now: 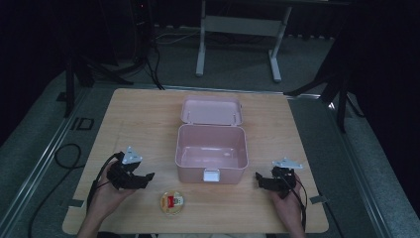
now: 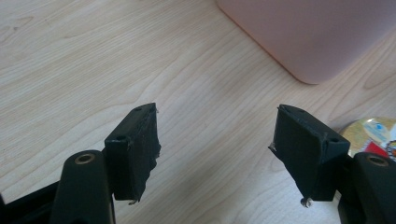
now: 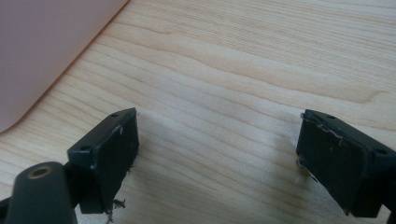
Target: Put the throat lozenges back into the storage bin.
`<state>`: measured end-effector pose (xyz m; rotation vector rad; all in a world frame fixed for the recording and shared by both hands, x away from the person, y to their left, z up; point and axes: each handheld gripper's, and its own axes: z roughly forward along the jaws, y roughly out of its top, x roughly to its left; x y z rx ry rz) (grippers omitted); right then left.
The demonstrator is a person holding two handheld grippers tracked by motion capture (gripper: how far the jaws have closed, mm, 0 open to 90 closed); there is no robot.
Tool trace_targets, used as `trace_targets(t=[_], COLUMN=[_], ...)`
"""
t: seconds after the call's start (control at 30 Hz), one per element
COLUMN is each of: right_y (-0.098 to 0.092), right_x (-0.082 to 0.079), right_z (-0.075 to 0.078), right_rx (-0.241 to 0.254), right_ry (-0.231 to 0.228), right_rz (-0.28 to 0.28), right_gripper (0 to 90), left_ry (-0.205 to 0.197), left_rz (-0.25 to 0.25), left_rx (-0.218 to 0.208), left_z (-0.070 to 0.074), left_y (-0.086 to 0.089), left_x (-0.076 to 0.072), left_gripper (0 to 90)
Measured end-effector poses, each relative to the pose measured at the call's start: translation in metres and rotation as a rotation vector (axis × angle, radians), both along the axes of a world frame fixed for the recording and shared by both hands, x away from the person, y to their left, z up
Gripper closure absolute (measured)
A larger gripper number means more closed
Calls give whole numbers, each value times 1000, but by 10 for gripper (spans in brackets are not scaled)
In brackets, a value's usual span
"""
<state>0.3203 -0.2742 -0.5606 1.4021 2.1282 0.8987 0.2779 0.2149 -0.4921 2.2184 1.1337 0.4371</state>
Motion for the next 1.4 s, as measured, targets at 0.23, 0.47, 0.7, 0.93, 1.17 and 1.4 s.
trace_targets(t=[0.23,0.47,0.7,0.93,1.17,1.4], right_y=[0,0,0,0,0,0], right_x=[0,0,0,0,0,0], right_z=[0,0,0,0,0,0], right_rx=[-1,-1,-1,-1,-1,-1], right_ry=[0,0,1,0,0,0], right_rz=[1,2,6,9,10,10], right_gripper=[128,128,128,128,128,128], left_ry=[9,22,39,39,58,55], left_rz=[-40,-78,-124,-164,-204,-254], left_rx=[19,54,82,110,127,136], left_z=[8,14,17,19,21,26], left_y=[-5,-10,-16,-22,-27,-32], left_x=[-3,-7,-9,-11,-12,-14], left_gripper=[298,297,290,257,243,242])
